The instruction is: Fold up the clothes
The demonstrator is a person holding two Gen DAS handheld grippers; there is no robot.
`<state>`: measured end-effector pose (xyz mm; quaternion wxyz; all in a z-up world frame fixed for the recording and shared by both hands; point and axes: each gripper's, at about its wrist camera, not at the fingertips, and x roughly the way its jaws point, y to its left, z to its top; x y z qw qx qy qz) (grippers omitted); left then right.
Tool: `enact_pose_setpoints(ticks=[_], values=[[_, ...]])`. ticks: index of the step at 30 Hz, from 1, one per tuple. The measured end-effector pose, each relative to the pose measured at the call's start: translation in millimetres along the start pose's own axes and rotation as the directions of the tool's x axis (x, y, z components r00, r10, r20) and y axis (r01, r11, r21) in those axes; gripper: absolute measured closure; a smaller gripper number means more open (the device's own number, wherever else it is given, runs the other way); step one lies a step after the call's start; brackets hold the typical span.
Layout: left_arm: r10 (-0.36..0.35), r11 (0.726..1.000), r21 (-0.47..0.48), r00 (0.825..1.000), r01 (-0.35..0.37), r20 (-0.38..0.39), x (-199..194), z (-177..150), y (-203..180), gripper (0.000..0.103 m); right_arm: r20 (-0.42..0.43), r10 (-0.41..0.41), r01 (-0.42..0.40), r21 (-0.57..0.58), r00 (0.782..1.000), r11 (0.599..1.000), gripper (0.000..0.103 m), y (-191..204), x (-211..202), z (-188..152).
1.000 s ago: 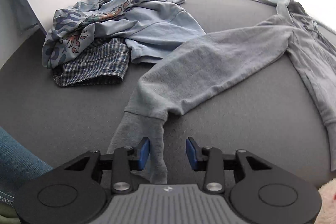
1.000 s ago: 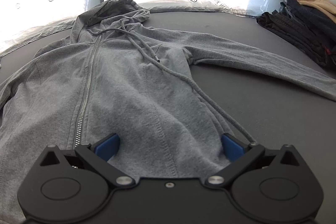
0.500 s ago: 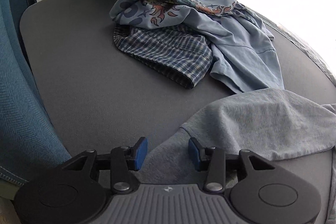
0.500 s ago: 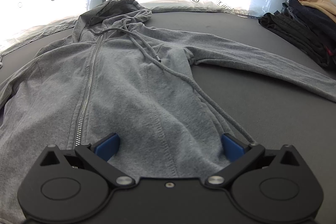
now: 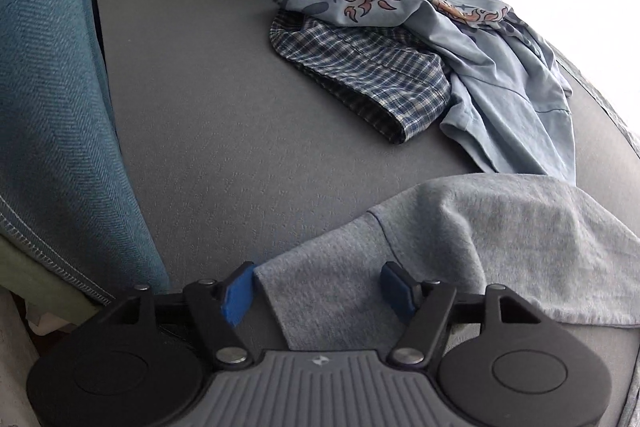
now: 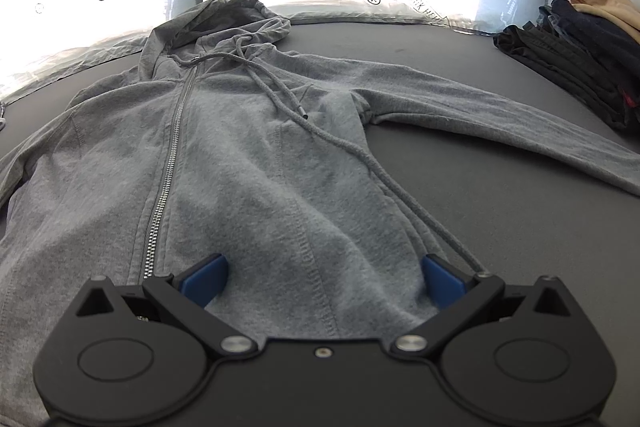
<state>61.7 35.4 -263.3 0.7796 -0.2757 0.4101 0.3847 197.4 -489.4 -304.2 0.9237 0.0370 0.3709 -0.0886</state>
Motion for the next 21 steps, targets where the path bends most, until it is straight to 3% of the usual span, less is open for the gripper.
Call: enact_pose_setpoints(ticks=[2, 3, 4, 8, 13, 17, 21], values=[[0.014, 1.0, -0.001, 1.0, -0.014, 0.017, -5, -2, 0, 0.064, 0.001, 0.0, 0.0, 0.0, 1.0, 1.0, 0.0, 0, 0, 0], [0.002, 1.0, -0.01, 1.0, -0.001, 0.018, -6, -2, 1, 0.084, 0.001, 0.0, 0.0, 0.0, 1.0, 1.0, 0.0, 0, 0, 0], [-0.007, 1.0, -0.019, 1.0, 0.007, 0.02, -8, -1, 2, 0.092, 0.002, 0.001, -0.001, 0.0, 1.0, 1.0, 0.0, 0, 0, 0], [0.034, 0.999, -0.015, 0.996, -0.033, 0.088, -22, 9, 2, 0.093, 0.003, 0.004, -0.004, -0.002, 1.0, 1.0, 0.0, -1, 0, -1], [0.086, 0.995, 0.023, 0.974, -0.092, 0.208, -40, 31, 7, 0.093, 0.002, 0.005, -0.005, -0.003, 1.0, 1.0, 0.0, 0, 0, -1], [0.11, 0.993, 0.031, 0.979, -0.117, 0.17, -17, 40, 10, 0.093, -0.012, 0.001, -0.001, -0.006, 1.0, 1.0, 0.0, 1, 0, 2], [0.143, 0.985, 0.084, 0.983, -0.154, 0.115, 7, 33, 4, 0.093, -0.109, 0.003, -0.008, -0.045, 0.994, 0.999, 0.0, 6, 3, 23]])
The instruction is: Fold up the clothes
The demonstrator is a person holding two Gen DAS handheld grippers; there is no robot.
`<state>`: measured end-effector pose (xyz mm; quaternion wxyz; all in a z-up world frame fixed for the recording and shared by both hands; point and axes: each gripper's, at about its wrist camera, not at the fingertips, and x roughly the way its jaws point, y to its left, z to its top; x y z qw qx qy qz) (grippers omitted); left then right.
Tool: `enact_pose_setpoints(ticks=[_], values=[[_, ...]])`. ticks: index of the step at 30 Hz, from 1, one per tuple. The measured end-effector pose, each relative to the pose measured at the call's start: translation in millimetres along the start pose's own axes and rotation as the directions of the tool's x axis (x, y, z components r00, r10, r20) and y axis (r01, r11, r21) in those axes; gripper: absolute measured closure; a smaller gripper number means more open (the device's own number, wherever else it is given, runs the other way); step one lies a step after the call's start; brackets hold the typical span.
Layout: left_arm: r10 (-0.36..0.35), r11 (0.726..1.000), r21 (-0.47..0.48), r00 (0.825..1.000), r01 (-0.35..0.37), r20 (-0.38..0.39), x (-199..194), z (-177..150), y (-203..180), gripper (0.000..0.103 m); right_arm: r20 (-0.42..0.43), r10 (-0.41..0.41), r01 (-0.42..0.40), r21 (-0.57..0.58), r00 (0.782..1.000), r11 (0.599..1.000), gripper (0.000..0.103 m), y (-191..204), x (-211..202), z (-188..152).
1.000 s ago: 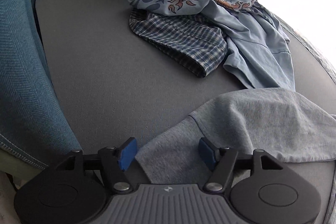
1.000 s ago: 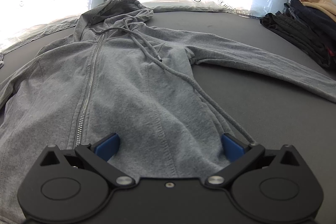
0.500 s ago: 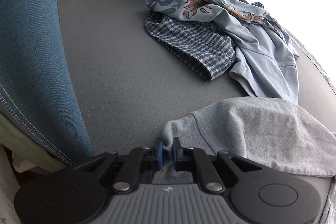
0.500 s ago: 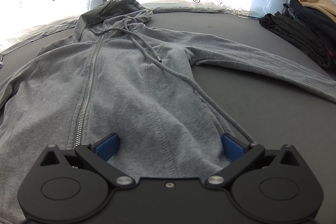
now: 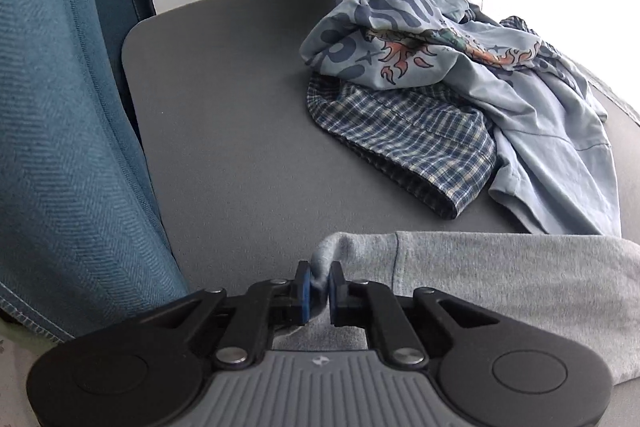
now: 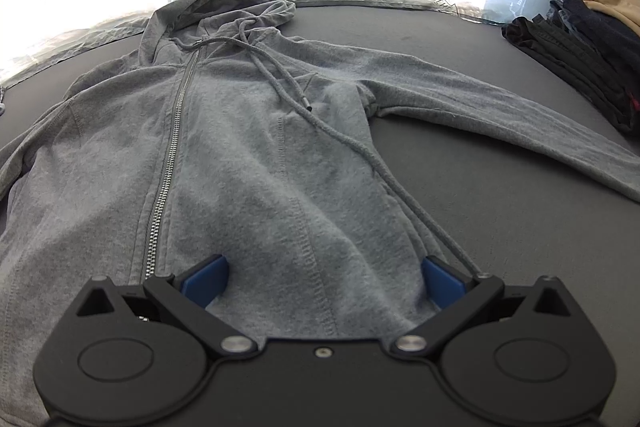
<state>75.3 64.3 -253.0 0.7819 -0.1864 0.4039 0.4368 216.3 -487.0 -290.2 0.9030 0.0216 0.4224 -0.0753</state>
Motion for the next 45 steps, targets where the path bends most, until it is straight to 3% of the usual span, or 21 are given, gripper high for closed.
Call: enact_pose_setpoints(ticks=[6, 9, 11, 14, 18, 23, 26, 28, 30, 31, 39, 43, 45], values=[[0.031, 0.997, 0.075, 0.999, -0.028, -0.031, 11, -3, -12, 0.092, 0.114, 0.136, -0.125, -0.101, 0.984, 0.987, 0.005, 31, -12, 53], [0.04, 0.996, 0.081, 0.998, -0.036, -0.051, 15, 2, -15, 0.092, 0.114, 0.24, -0.223, -0.147, 0.964, 0.964, 0.024, 62, 3, 91], [0.045, 0.996, 0.077, 0.997, -0.04, -0.066, 18, 5, -16, 0.092, 0.099, 0.303, -0.287, -0.152, 0.948, 0.946, 0.049, 86, 20, 119], [0.052, 0.996, 0.083, 0.995, -0.044, -0.089, 21, 10, -17, 0.092, 0.07, 0.382, -0.371, -0.136, 0.921, 0.919, 0.061, 126, 48, 159], [0.061, 0.997, 0.059, 0.99, -0.054, -0.13, 26, 20, -18, 0.092, 0.036, 0.415, -0.403, -0.175, 0.909, 0.898, 0.063, 183, 82, 196], [0.092, 0.994, 0.07, 0.981, -0.081, -0.171, 33, 30, -24, 0.093, -0.048, 0.44, -0.443, -0.095, 0.897, 0.892, 0.062, 227, 118, 213], [0.115, 0.99, 0.106, 0.976, -0.096, -0.185, 35, 34, -29, 0.093, -0.085, 0.425, -0.432, -0.083, 0.901, 0.898, 0.054, 242, 128, 210], [0.122, 0.988, 0.117, 0.974, -0.101, -0.189, 35, 35, -30, 0.093, -0.084, 0.392, -0.399, -0.097, 0.916, 0.912, 0.055, 250, 134, 207], [0.127, 0.987, 0.122, 0.974, -0.106, -0.186, 36, 36, -30, 0.093, -0.066, 0.345, -0.351, -0.149, 0.936, 0.924, 0.072, 258, 135, 208], [0.13, 0.987, 0.119, 0.975, -0.11, -0.182, 36, 36, -29, 0.093, -0.068, 0.331, -0.338, -0.167, 0.941, 0.926, 0.1, 261, 136, 210], [0.099, 0.994, 0.059, 0.982, -0.091, -0.16, 35, 46, -25, 0.093, 0.032, 0.365, -0.355, -0.165, 0.93, 0.92, 0.101, 267, 130, 246], [0.114, 0.989, 0.112, 0.982, -0.097, -0.151, 45, 46, -35, 0.092, -0.086, 0.338, -0.349, -0.205, 0.937, 0.914, 0.099, 280, 154, 239], [0.125, 0.984, 0.141, 0.982, -0.105, -0.141, 47, 45, -38, 0.092, -0.066, 0.349, -0.355, -0.245, 0.935, 0.902, 0.085, 277, 146, 234]])
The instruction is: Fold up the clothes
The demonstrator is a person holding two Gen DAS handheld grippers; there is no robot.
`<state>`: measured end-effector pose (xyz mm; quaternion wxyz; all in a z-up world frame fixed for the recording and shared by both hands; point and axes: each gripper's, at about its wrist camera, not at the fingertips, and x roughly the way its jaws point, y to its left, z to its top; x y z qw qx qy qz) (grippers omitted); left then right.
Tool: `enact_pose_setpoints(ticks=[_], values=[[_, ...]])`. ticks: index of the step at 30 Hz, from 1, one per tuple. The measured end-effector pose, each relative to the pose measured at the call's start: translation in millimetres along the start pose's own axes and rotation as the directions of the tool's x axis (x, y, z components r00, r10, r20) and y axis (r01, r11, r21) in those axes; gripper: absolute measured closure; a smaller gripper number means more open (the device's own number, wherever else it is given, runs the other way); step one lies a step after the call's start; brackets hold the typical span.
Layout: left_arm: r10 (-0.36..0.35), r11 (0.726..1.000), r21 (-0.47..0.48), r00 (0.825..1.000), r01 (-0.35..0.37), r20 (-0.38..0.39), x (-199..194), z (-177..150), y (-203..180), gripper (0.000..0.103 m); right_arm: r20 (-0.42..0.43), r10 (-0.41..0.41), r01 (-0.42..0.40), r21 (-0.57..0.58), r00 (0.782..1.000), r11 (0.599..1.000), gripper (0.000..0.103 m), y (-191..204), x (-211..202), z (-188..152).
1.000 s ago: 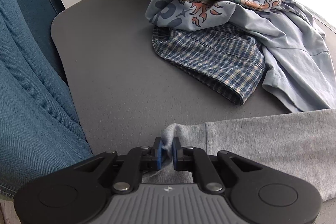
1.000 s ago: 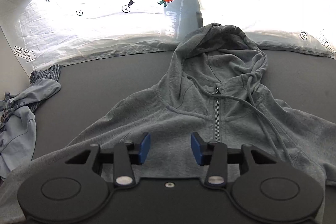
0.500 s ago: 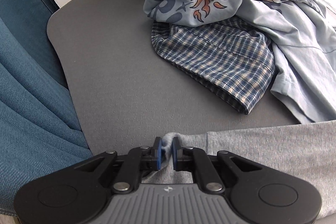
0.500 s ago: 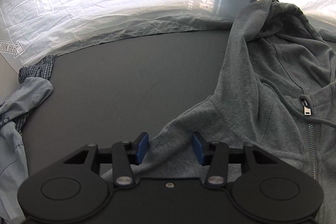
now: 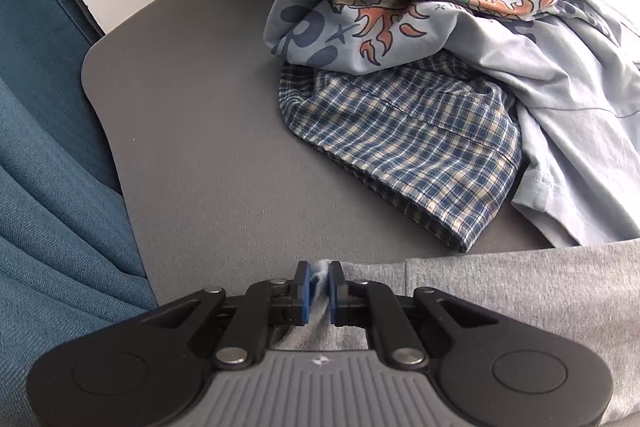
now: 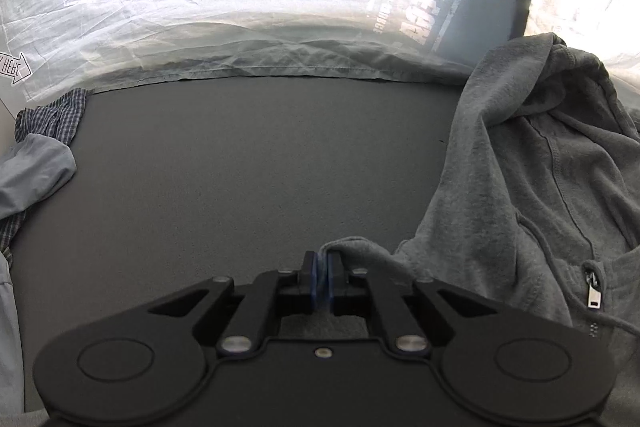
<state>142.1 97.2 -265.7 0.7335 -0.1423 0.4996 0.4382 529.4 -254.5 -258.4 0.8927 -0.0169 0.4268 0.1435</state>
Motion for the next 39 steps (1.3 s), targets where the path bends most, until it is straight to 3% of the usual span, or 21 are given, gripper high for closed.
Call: enact_pose_setpoints(ticks=[2, 6, 11, 15, 21, 25, 28, 30, 34, 36, 39], values=[[-0.003, 1.0, 0.012, 1.0, 0.003, 0.0, -1, 3, 0, 0.09, 0.05, 0.001, -0.002, 0.005, 0.999, 1.0, 0.06, -8, -23, -6], [-0.036, 0.999, -0.019, 0.999, 0.036, 0.009, -3, 5, 8, 0.089, 0.141, -0.028, 0.014, 0.102, 0.99, 0.995, 0.044, -52, -89, -46], [-0.065, 0.997, -0.036, 0.997, 0.067, 0.045, -6, 1, 12, 0.09, 0.128, -0.164, 0.137, 0.197, 0.978, 0.971, 0.015, -121, -162, -134], [-0.091, 0.995, -0.036, 0.993, 0.094, 0.07, -7, -3, 16, 0.09, 0.039, -0.305, 0.284, 0.264, 0.952, 0.922, 0.007, -164, -210, -211], [-0.161, 0.985, -0.051, 0.984, 0.165, 0.076, -12, -11, 18, 0.092, -0.097, -0.406, 0.415, 0.318, 0.909, 0.852, 0.0, -191, -246, -303], [-0.276, 0.958, -0.063, 0.958, 0.281, 0.079, -32, -22, 12, 0.093, -0.12, -0.36, 0.374, 0.449, 0.925, 0.812, 0.0, -198, -258, -334], [-0.398, 0.915, -0.023, 0.912, 0.402, 0.097, -58, -32, -6, 0.094, -0.104, -0.339, 0.347, 0.463, 0.935, 0.816, 0.0, -194, -260, -339], [-0.492, 0.87, 0.023, 0.865, 0.493, 0.097, -78, -37, -27, 0.094, -0.085, -0.318, 0.32, 0.458, 0.944, 0.829, 0.0, -193, -260, -337], [-0.683, 0.73, 0.06, 0.729, 0.681, 0.044, -116, -51, -73, 0.094, -0.018, -0.303, 0.276, 0.464, 0.953, 0.842, 0.0, -189, -266, -325], [-0.763, 0.645, 0.07, 0.646, 0.761, -0.001, -137, -59, -103, 0.094, 0.018, -0.28, 0.239, 0.475, 0.96, 0.847, 0.0, -188, -269, -317], [-0.832, 0.544, 0.109, 0.552, 0.832, -0.058, -164, -68, -144, 0.094, 0.051, -0.24, 0.186, 0.487, 0.969, 0.854, 0.0, -188, -270, -309]])
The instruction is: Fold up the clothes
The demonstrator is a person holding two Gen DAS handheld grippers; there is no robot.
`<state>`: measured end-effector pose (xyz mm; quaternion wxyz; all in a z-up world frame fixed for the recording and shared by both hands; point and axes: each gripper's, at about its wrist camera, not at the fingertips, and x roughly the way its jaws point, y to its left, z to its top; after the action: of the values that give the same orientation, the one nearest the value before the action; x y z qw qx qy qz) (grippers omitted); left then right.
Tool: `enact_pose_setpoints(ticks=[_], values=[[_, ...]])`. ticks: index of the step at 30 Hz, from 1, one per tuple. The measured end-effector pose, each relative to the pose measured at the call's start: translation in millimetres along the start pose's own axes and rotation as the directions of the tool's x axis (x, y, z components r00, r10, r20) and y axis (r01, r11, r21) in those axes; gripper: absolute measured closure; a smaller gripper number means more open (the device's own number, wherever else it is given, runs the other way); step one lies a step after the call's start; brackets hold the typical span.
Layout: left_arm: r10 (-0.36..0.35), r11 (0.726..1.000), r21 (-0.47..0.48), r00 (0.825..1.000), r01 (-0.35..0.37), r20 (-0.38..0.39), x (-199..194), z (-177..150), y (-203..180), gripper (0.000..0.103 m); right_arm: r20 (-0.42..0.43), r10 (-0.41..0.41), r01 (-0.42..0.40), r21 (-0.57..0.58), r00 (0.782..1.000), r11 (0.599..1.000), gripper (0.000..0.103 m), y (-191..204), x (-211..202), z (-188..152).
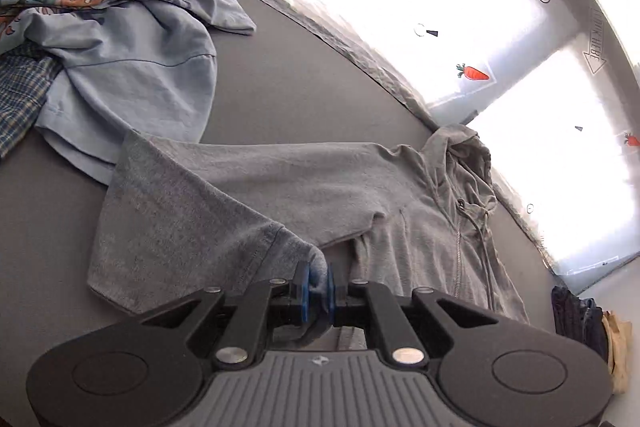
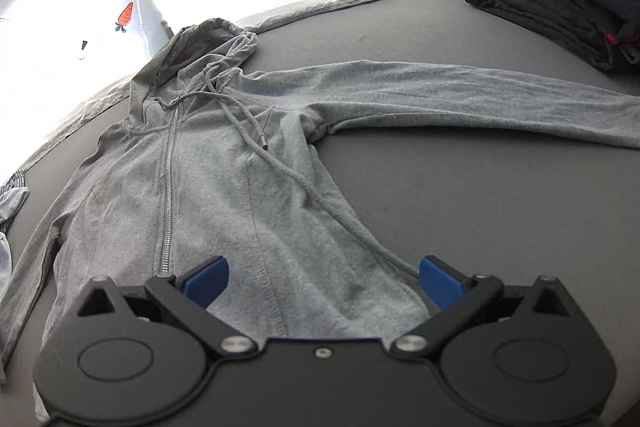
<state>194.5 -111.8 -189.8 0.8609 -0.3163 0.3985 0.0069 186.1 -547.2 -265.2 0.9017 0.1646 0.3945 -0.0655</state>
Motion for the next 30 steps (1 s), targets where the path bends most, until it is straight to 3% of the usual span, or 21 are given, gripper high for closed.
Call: enact_pose_setpoints(ticks=[3, 4, 6, 8, 10, 14, 18, 19, 20, 24, 26, 28, 30], values=[[-0.051, 0.997, 0.063, 0.997, 0.055, -0.059, 20, -7, -33, 0.089, 0.001, 0.043, -0.043, 0.028, 0.999, 0.999, 0.0, -1, 0, 3], [-0.06, 0.995, 0.071, 0.995, 0.065, -0.074, 23, -8, -38, 0.077, -0.002, 0.066, -0.066, 0.051, 0.998, 0.996, 0.0, -3, 1, 4], [-0.073, 0.994, 0.074, 0.993, 0.08, -0.098, 28, -13, -42, 0.066, -0.01, 0.136, -0.133, 0.124, 0.991, 0.983, 0.0, -8, 1, 5], [-0.056, 0.996, 0.057, 0.995, 0.061, -0.087, 26, -15, -39, 0.059, -0.012, 0.221, -0.215, 0.194, 0.975, 0.957, 0.0, -12, 3, 5], [-0.022, 0.999, 0.029, 0.996, 0.025, -0.081, 26, -13, -31, 0.046, -0.01, 0.303, -0.292, 0.243, 0.953, 0.925, 0.0, -12, 5, 7], [0.094, 0.995, -0.007, 0.99, -0.095, -0.103, 28, -11, -10, 0.04, -0.051, 0.415, -0.382, 0.304, 0.908, 0.873, 0.005, -1, 17, 17], [0.138, 0.989, -0.021, 0.976, -0.143, -0.168, 40, -18, 1, 0.038, -0.143, 0.557, -0.475, 0.378, 0.818, 0.795, 0.03, 23, 41, 26], [0.147, 0.988, -0.017, 0.972, -0.153, -0.186, 43, -20, 2, 0.036, -0.164, 0.588, -0.495, 0.393, 0.792, 0.775, 0.035, 30, 47, 26], [0.155, 0.987, -0.012, 0.967, -0.16, -0.201, 47, -22, 3, 0.034, -0.191, 0.631, -0.523, 0.411, 0.752, 0.747, 0.036, 39, 54, 26], [0.175, 0.984, 0.002, 0.953, -0.18, -0.249, 60, -30, 6, 0.023, -0.257, 0.731, -0.576, 0.476, 0.632, 0.665, 0.032, 73, 76, 18], [0.186, 0.98, -0.017, 0.942, -0.198, -0.278, 68, -33, 12, 0.017, -0.274, 0.748, -0.582, 0.489, 0.604, 0.65, 0.015, 88, 84, 14], [0.172, 0.98, -0.043, 0.941, -0.192, -0.29, 72, -34, 17, 0.013, -0.3, 0.753, -0.583, 0.49, 0.586, 0.648, 0.013, 100, 90, 11], [0.123, 0.986, -0.074, 0.947, -0.151, -0.298, 76, -34, 21, 0.0, -0.318, 0.761, -0.587, 0.493, 0.566, 0.642, 0.01, 108, 95, 8]])
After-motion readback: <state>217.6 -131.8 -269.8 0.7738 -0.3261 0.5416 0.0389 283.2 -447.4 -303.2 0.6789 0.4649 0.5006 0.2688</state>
